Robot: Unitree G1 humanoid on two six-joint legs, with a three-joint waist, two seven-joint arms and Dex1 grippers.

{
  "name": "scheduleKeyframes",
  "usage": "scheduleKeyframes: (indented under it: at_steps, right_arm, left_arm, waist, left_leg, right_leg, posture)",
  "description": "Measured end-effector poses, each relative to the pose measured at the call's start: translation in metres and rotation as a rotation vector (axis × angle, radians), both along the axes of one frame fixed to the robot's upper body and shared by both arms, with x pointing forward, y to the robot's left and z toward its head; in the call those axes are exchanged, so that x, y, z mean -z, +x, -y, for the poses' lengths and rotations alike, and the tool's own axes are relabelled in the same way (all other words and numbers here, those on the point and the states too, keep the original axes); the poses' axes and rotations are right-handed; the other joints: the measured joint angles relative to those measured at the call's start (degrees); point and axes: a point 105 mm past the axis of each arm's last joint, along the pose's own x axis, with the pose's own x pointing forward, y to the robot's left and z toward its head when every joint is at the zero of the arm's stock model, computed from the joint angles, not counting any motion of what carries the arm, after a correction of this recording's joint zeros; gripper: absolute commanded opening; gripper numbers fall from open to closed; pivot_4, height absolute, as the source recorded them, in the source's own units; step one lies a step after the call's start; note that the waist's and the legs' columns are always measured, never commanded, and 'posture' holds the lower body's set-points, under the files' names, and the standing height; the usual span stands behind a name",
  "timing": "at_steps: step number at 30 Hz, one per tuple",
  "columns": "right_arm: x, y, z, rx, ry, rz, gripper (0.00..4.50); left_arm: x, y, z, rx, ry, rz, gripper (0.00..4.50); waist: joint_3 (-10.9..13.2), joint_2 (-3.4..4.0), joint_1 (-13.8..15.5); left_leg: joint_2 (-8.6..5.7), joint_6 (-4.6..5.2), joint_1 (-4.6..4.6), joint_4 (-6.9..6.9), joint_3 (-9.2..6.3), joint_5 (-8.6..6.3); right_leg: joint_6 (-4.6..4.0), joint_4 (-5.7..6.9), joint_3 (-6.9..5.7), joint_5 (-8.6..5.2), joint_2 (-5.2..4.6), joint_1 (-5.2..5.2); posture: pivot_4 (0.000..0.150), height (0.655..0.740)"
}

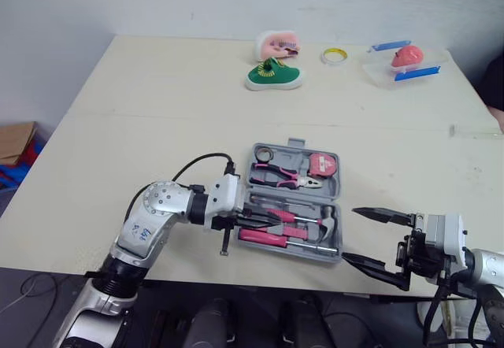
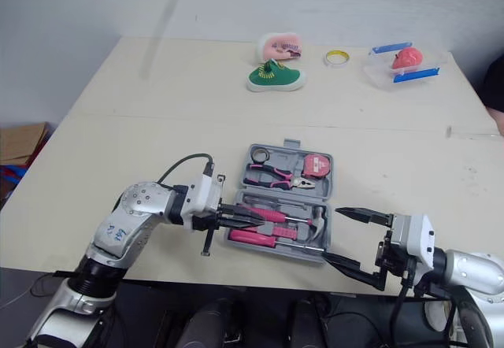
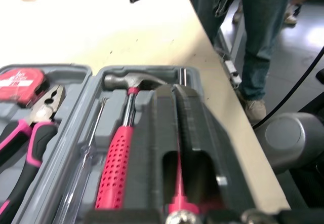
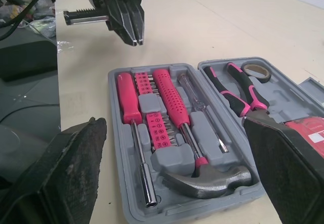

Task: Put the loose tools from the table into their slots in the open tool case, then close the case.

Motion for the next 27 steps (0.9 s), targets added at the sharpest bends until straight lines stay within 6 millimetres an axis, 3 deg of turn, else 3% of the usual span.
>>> scheduleKeyframes:
  at_steps: [9, 21, 27]
  right_arm:
    - [0.009, -0.003, 0.004, 0.022, -0.008, -0.035, 4.5]
    - [0.015, -0.005, 0.009, 0.052, -0.013, -0.046, 4.5]
    - [0.018, -0.005, 0.01, 0.062, -0.011, -0.051, 4.5]
  left_arm:
    - [0.034, 0.009, 0.01, -0.037, 0.1, -0.008, 0.04]
    - [0.047, 0.008, 0.016, -0.041, 0.17, 0.006, 0.04]
    - [0.049, 0.011, 0.017, -0.062, 0.228, 0.022, 0.04]
  waist:
    - [0.0, 0.0, 0.1]
    - [0.0, 0.0, 0.1]
    - [-0.1, 0.08, 0.1]
  left_leg:
    - [-0.01, 0.05, 0.0, 0.05, 0.0, -0.08]
    - [0.0, 0.07, 0.06, 0.05, -0.01, -0.1]
    - [0.04, 0.03, 0.72, -0.01, -0.14, -0.66]
  right_leg:
    - [0.03, -0.01, 0.01, 0.02, -0.01, 0.01]
    - [0.03, -0.04, -0.01, 0.02, -0.05, 0.11]
    - [0.03, -0.32, -0.1, 0.02, -0.04, 0.9]
  posture:
    - [0.15, 0.74]
    - [0.15, 0.74]
    - [0.15, 0.74]
